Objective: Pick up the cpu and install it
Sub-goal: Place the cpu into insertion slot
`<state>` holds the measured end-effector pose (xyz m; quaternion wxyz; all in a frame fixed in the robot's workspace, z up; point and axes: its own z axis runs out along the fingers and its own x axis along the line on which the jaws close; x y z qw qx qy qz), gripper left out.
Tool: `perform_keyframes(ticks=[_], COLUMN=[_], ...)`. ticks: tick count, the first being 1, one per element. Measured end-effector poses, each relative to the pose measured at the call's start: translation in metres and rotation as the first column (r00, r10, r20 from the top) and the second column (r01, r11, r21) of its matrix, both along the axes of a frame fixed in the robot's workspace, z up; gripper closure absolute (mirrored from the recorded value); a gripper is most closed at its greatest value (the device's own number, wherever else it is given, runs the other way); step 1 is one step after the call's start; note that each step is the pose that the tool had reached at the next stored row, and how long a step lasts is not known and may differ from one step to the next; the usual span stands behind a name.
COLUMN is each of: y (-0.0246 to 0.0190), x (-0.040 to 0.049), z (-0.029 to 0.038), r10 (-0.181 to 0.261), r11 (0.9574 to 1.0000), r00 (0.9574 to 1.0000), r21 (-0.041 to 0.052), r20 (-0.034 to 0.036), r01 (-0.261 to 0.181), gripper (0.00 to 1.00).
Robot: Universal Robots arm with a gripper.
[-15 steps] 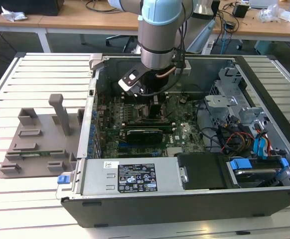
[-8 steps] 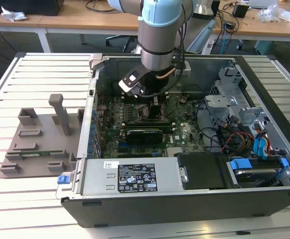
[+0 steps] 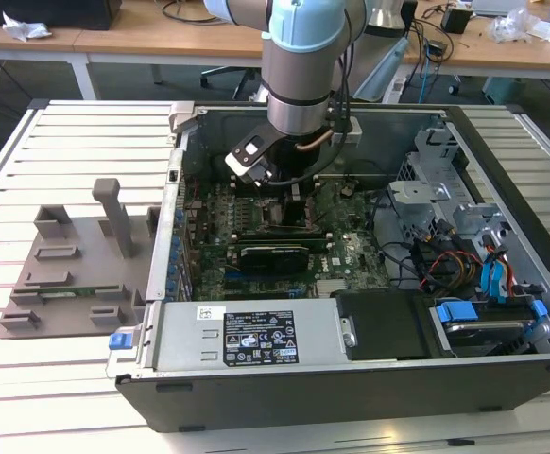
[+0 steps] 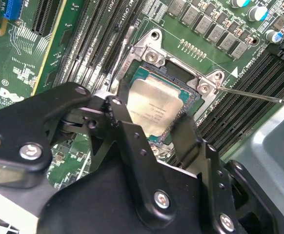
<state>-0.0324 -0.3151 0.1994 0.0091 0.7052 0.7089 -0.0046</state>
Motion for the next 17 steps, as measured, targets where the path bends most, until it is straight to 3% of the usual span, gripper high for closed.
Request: perform_keyframes(ticks=[17], y=[0.0033], x=[-0.0047], z=[0.0000], r10=[0.000], r11=[1.0000], r00=[1.0000], r21=[0.0005], r20=[0.0006], r01=[0.000], gripper=[0.38])
